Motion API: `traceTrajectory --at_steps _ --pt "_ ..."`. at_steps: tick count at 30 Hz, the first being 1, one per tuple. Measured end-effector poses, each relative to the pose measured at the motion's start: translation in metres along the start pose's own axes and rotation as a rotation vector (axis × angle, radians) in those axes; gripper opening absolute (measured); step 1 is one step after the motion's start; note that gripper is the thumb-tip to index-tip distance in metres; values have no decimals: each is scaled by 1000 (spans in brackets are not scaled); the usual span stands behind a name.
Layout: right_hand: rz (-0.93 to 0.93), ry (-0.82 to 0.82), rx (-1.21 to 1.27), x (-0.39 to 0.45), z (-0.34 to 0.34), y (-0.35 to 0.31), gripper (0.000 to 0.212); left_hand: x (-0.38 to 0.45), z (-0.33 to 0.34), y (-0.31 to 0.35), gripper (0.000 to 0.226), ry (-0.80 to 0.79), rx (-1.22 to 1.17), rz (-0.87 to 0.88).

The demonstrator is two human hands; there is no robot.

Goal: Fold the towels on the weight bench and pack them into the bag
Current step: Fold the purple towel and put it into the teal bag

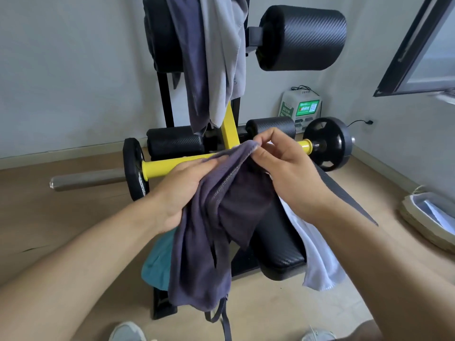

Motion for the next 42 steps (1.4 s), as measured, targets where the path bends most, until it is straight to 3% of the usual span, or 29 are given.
traceTrajectory --at_steps 4,6,9,13,16,19,21,24,26,27,29,35,39,42 --pt "-216 25 -311 -2 8 -19 13 -1 -27 13 53 328 360 216" --pt "-266 44 -432 -3 12 -24 15 -4 -23 23 56 255 369 373" --pt "-244 15 -494 -4 16 -23 15 -13 8 21 48 -58 513 409" --pt "-178 -111 -470 -4 27 -15 20 -15 19 22 21 -38 687 465" --pt "-130 -91 -376 3 19 -12 26 -14 3 33 30 124 598 531" --pt "58 -139 -328 5 8 4 35 -12 -17 40 13 274 363 557" --pt "136 -168 -390 4 6 16 28 -10 -25 40 8 319 257 541" --pt "134 -58 -136 8 1 18 19 -6 -26 36 7 269 248 498" --pt "113 11 54 10 -1 14 13 -4 -22 30 29 196 300 432" --pt "89 35 64 10 -2 11 10 -3 -20 27 44 166 345 405" --pt "48 41 -20 10 0 9 10 -4 -16 24 52 128 402 381" --pt "31 -84 -154 3 21 6 16 -15 -5 37 35 140 459 518" --pt "220 -214 -63 -1 26 19 19 -10 -31 38 34 301 126 465" --pt "377 -399 -233 -11 26 28 30 -8 -62 41 29 528 -43 436"
Point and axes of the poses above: each hand's wrist, its own x-axis towards the middle knuckle, its own z-axis out of the palm, y = z × x, the point moved 8 cm from there along x, towards the middle knuckle, and after that the axes turned 8 degrees about x, right-handed, at the moved point
